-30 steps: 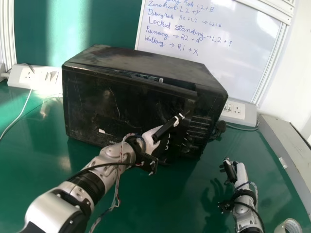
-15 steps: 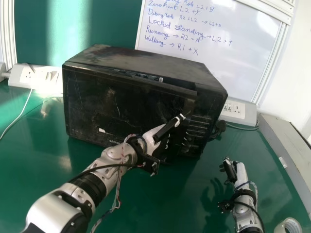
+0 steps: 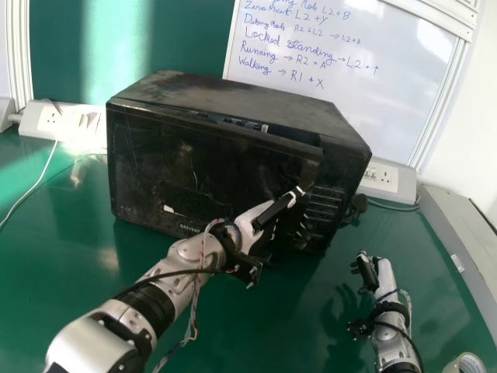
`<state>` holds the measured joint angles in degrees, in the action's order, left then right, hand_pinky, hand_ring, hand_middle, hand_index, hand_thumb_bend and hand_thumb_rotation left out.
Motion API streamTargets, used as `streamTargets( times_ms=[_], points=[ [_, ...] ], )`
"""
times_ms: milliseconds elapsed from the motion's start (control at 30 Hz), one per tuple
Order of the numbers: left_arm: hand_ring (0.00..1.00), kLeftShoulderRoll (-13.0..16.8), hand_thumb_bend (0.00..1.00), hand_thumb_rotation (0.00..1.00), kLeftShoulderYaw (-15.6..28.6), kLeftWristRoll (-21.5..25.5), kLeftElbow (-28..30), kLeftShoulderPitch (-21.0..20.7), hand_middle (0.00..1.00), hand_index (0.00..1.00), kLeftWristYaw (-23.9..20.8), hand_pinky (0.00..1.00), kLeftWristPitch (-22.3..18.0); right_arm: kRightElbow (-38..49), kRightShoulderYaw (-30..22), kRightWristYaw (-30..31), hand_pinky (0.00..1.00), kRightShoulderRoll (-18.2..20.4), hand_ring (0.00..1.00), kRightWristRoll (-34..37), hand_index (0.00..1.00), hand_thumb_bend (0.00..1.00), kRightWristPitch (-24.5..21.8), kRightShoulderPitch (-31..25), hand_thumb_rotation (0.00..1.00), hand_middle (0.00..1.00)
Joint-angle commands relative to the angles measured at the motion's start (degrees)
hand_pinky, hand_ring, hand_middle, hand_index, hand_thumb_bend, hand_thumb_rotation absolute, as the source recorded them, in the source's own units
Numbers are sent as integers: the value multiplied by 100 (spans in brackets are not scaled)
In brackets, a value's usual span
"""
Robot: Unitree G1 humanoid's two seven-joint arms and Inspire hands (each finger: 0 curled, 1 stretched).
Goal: Open the door of oven
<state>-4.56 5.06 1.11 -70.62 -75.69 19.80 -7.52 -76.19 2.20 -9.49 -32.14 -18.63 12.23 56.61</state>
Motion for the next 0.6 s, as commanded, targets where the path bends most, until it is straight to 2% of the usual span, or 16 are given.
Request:
streamTargets(
  times_ms=[0,100,233,433,567],
  points=[
    [7,-97,92,74,-61,19,414,-56,11,15,-47,3,-110,-51,-25,62,34,4,41,29,49,52,-19,-3,14,49],
    [7,-94,83,72,-101,11,717,106,12,15,-188,3,-13,-49,-13,32,36,2,42,14,49,52,-15,-2,14,50],
    [7,-79,76,71,-162,13,1068,332,12,15,-356,3,52,-59,-37,14,35,2,41,32,49,52,-22,-7,14,49],
    [7,-34,79,72,-227,27,1434,521,12,14,-527,3,216,-57,-24,34,36,-11,42,19,49,52,-4,-8,14,49],
    [7,-47,80,72,-294,74,1961,792,11,14,-466,3,407,-57,-13,15,35,-14,41,5,49,52,5,-12,14,48]
  ],
)
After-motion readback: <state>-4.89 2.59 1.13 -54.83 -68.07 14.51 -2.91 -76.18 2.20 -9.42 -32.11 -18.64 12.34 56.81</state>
